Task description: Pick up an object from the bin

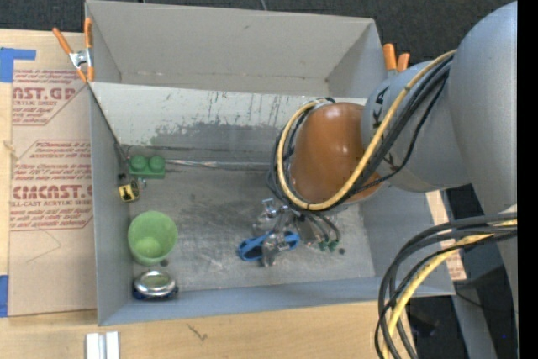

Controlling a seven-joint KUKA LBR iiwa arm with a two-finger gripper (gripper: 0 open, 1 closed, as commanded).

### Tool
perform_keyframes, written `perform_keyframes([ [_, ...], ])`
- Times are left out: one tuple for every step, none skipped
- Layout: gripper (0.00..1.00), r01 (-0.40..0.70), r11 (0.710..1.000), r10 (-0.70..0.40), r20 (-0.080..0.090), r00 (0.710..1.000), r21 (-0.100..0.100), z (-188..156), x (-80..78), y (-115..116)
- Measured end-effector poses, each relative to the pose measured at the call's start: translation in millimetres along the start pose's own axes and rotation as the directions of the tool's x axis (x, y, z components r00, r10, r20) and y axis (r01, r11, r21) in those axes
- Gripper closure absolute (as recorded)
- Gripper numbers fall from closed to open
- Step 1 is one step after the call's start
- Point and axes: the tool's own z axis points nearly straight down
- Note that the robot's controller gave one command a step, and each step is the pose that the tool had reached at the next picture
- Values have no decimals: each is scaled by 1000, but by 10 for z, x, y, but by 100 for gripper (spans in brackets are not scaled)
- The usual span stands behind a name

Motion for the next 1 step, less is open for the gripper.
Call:
perform_keyframes([
  [100, 57, 998, -57, 3, 998, 4, -1428, 190, -423],
])
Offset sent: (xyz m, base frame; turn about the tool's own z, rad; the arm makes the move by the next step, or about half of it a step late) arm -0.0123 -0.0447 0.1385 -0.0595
